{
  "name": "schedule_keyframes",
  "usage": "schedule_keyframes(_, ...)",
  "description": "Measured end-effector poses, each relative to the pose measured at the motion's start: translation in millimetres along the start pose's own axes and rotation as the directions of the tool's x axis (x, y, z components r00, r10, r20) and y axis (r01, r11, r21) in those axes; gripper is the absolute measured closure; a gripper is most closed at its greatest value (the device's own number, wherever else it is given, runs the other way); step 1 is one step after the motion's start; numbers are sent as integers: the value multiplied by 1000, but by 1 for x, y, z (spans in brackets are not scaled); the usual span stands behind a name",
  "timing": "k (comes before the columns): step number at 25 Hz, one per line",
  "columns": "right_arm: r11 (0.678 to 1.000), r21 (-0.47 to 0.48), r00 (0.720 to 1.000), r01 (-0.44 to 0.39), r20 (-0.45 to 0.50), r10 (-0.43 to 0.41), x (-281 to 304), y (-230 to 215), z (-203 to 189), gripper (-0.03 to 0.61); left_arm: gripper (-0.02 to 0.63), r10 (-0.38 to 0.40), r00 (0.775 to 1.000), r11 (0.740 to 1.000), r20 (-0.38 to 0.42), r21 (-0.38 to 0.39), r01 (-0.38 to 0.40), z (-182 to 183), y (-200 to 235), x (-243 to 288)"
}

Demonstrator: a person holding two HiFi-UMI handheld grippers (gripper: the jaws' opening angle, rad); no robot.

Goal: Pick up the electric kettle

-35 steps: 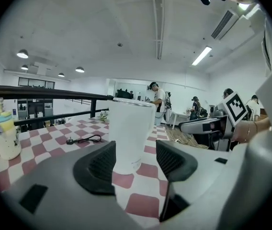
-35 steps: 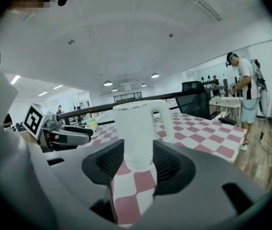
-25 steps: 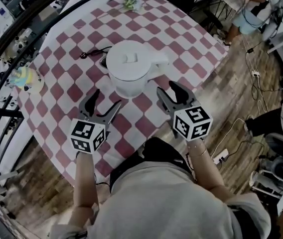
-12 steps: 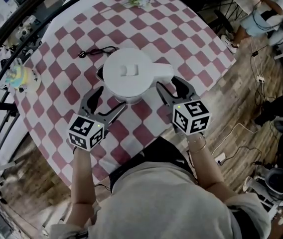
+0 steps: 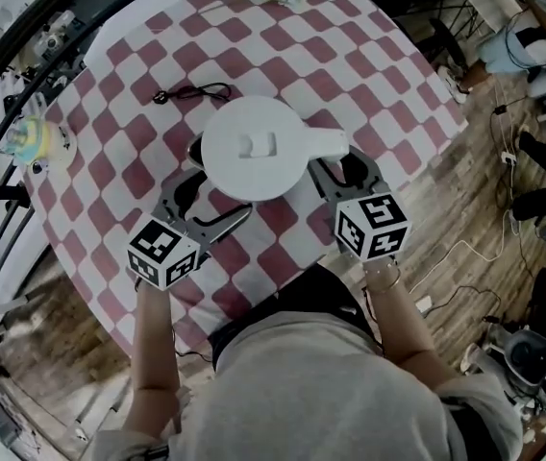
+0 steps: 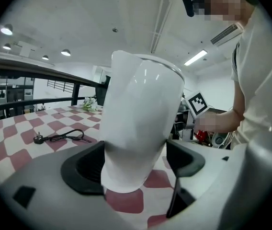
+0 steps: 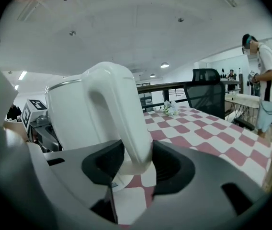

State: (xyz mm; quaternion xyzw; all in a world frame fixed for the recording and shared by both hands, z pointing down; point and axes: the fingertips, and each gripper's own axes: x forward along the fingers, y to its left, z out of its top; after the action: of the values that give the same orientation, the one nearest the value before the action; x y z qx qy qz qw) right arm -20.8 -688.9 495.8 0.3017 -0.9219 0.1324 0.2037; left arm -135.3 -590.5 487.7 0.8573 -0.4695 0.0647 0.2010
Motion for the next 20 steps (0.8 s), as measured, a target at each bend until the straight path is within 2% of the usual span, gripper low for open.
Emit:
schedule_keyframes(2,1000,-5,1000,5,1,-5,1,-2,0,420,210,-2,1000,1000,1,5,2,-1,0,0)
schedule_keyframes(6,1000,6,1000,25,13,-25,3,-3,-1,425,210,17,999,1000,29,17,-18,0,1,1)
schedule_keyframes(17,999,-24,999,43,16,-42,-1,-4,5,417,212,57,998,997,6,50,-57,3,-2,0)
schedule_keyframes(20,998,-43,998,48,39,-47,-4,-1,15,416,212,72,997,996,24,51,-73,8,-5,-4)
